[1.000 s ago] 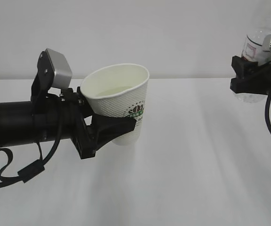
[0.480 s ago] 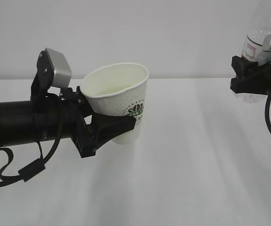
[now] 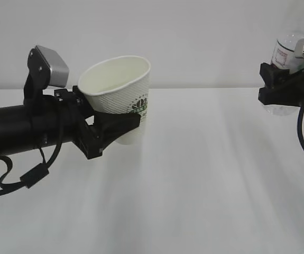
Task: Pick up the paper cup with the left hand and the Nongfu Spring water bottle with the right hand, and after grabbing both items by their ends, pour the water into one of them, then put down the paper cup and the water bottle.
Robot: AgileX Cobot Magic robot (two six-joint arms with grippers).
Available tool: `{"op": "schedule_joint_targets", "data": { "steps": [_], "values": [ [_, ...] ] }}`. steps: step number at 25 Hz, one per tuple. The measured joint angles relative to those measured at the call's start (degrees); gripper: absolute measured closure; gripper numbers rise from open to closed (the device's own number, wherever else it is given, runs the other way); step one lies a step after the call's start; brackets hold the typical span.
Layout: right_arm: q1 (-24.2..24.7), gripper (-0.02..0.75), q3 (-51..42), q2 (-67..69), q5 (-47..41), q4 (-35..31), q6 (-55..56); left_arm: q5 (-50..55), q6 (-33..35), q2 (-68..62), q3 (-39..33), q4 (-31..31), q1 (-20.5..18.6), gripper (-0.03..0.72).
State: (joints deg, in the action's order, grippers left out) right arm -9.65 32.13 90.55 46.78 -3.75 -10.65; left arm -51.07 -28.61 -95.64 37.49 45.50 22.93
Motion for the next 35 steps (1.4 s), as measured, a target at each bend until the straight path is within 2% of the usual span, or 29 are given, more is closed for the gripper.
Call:
{"op": "schedule_joint_targets", "data": {
  "steps": [12,31,35],
  "values": [
    [0.0,0.272,0.0,0.0,0.0,0.0,0.1,0.29,0.09,0.0,0.0,-0.46,-7.91,0.199],
    [0.0,0.272,0.0,0.03,0.0,0.0,0.1,1.06,1.36,0.0,0.0,-3.68,-16.61,0.199],
    [0.0,0.272,0.0,0.03,0.0,0.0,0.1,1.1,2.51,0.0,0.0,-6.44,-18.38,0.199]
  ]
}}
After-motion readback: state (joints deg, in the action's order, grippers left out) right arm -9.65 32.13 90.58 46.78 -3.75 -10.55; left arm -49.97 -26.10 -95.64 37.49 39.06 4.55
